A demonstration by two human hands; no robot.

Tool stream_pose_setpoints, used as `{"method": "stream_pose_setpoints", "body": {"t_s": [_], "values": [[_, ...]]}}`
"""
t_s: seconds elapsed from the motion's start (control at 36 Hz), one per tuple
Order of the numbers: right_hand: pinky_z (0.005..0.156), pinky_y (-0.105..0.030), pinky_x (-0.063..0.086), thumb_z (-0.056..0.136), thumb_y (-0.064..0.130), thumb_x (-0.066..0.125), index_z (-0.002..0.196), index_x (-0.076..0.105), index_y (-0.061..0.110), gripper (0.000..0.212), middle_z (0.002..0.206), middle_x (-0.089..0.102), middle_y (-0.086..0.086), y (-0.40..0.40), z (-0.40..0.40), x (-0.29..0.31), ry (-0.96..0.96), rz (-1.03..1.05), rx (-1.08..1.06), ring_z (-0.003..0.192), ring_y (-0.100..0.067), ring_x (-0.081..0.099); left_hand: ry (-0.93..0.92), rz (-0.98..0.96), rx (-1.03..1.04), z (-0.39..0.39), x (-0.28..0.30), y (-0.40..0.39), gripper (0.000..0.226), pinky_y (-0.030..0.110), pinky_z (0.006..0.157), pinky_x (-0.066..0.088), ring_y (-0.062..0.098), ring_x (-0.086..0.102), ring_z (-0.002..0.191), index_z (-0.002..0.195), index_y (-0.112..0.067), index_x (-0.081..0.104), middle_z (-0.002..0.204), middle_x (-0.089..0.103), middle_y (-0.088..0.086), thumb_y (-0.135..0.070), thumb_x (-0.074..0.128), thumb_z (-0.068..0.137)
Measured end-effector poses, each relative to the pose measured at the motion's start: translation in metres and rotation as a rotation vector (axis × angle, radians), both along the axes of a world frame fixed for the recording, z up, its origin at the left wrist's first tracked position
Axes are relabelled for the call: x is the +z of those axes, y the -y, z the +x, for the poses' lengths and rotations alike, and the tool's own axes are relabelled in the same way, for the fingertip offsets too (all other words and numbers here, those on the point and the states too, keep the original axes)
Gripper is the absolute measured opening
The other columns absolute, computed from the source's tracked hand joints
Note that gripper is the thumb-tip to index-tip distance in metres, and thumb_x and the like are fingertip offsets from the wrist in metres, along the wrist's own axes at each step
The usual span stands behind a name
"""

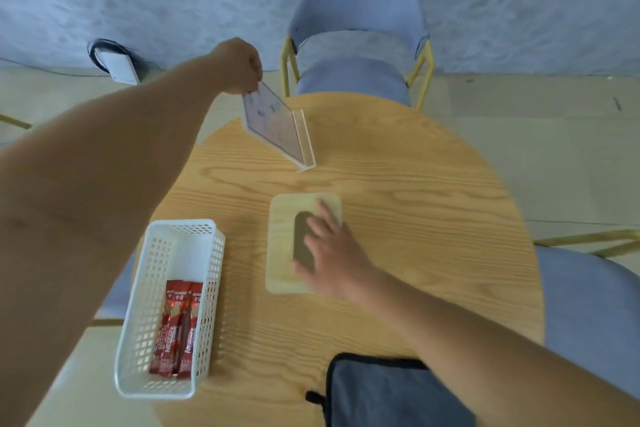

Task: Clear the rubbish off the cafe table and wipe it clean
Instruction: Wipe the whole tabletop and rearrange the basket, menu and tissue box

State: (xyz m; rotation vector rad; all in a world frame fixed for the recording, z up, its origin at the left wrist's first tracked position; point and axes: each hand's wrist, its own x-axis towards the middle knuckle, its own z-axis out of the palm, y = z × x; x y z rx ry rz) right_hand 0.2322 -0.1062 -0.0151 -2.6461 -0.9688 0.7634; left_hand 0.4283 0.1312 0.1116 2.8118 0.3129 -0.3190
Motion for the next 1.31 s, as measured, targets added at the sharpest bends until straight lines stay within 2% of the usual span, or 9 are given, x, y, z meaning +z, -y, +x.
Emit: {"method": "stream_pose_setpoints", "body": {"t_s": [0.17, 0.58, 0.81, 0.94, 1.03, 1.11, 1.19, 1.25, 1.31], "values": [[0.120, -0.061, 0.008, 0.097, 0.054, 0.034, 0.126, 0.057, 0.002, 0.064, 0.165, 0.012, -0.008, -0.044, -0.054, -0.006, -0.039, 0.096, 0.020, 0.148, -0.019, -0.030, 0.002, 0.131, -0.090, -0.017, 0.008, -0.031, 0.031, 0.033, 0.075, 0.047, 0.026, 0.054, 0.094, 0.093, -0.012, 0.071, 0.106, 0.055, 0.005, 0.010, 0.049, 0.090], [0.120, -0.061, 0.005, 0.098, 0.049, 0.039, 0.107, 0.063, 0.006, 0.050, 0.165, 0.011, -0.008, -0.063, -0.073, -0.007, -0.084, 0.153, -0.019, 0.148, -0.019, -0.031, -0.132, 0.269, -0.183, -0.083, -0.004, -0.090, 0.037, 0.038, 0.072, 0.056, 0.035, 0.058, 0.098, 0.075, -0.019, 0.063, 0.109, 0.054, 0.007, 0.011, 0.045, 0.087], [0.120, -0.063, 0.005, 0.097, 0.047, 0.044, 0.100, 0.058, 0.009, 0.040, 0.165, 0.011, -0.004, -0.070, -0.083, -0.013, -0.102, 0.254, -0.023, 0.148, -0.015, -0.031, -0.165, 0.292, -0.193, -0.099, -0.004, -0.082, 0.031, 0.032, 0.073, 0.047, 0.028, 0.052, 0.098, 0.088, -0.016, 0.066, 0.110, 0.050, 0.004, 0.010, 0.048, 0.091], [0.121, -0.055, 0.012, 0.097, 0.041, 0.049, 0.081, 0.055, 0.014, 0.033, 0.158, 0.036, 0.003, -0.061, -0.081, -0.017, -0.153, 0.551, -0.210, 0.153, -0.008, -0.004, -0.210, 0.293, -0.156, -0.102, 0.004, -0.074, 0.038, 0.036, 0.078, 0.050, 0.029, 0.054, 0.103, 0.102, -0.022, 0.069, 0.120, 0.055, 0.003, 0.005, 0.044, 0.095], [0.119, -0.044, 0.024, 0.095, 0.041, 0.052, 0.088, 0.063, 0.015, 0.028, 0.143, 0.055, 0.002, -0.042, -0.073, -0.010, -0.141, 0.751, -0.371, 0.149, -0.012, 0.026, -0.216, 0.334, -0.128, -0.102, 0.011, -0.065, 0.038, 0.046, 0.092, 0.053, 0.034, 0.057, 0.116, 0.112, -0.031, 0.069, 0.136, 0.058, 0.006, -0.005, 0.045, 0.100], [0.108, -0.031, 0.039, 0.097, 0.035, 0.054, 0.100, 0.067, 0.019, 0.021, 0.129, 0.064, 0.004, -0.010, -0.057, 0.005, -0.152, 0.848, -0.543, 0.128, -0.009, 0.051, -0.121, 0.451, -0.132, -0.101, 0.017, -0.045, 0.040, 0.058, 0.117, 0.019, 0.038, 0.030, 0.144, 0.127, -0.039, 0.063, 0.155, 0.041, 0.006, -0.013, 0.054, 0.097], [0.085, -0.024, 0.047, 0.099, 0.029, 0.055, 0.097, 0.065, 0.025, 0.011, 0.101, 0.067, 0.010, 0.035, -0.041, 0.014, -0.207, 0.703, -0.685, 0.099, -0.006, 0.062, 0.045, 0.318, -0.145, -0.115, 0.018, -0.005, 0.040, 0.053, 0.122, 0.011, 0.033, 0.022, 0.150, 0.128, -0.032, 0.064, 0.157, 0.039, 0.008, -0.012, 0.054, 0.095], [0.077, -0.029, 0.051, 0.097, 0.033, 0.056, 0.095, 0.064, 0.026, 0.011, 0.093, 0.066, 0.010, 0.069, -0.036, 0.007, -0.376, 0.428, -0.693, 0.091, -0.012, 0.064, 0.078, 0.146, -0.188, -0.136, 0.008, 0.032, 0.036, 0.047, 0.116, 0.028, 0.032, 0.039, 0.139, 0.126, -0.025, 0.064, 0.146, 0.050, 0.010, -0.010, 0.053, 0.095], [0.081, -0.033, 0.052, 0.093, 0.038, 0.061, 0.101, 0.065, 0.024, 0.016, 0.097, 0.067, 0.005, 0.108, -0.041, -0.007, -0.541, 0.120, -0.614, 0.093, -0.018, 0.065, -0.046, -0.083, -0.262, -0.166, -0.013, 0.076, 0.032, 0.041, 0.106, 0.042, 0.029, 0.052, 0.125, 0.127, -0.020, 0.063, 0.134, 0.058, 0.008, -0.011, 0.053, 0.098]]}}
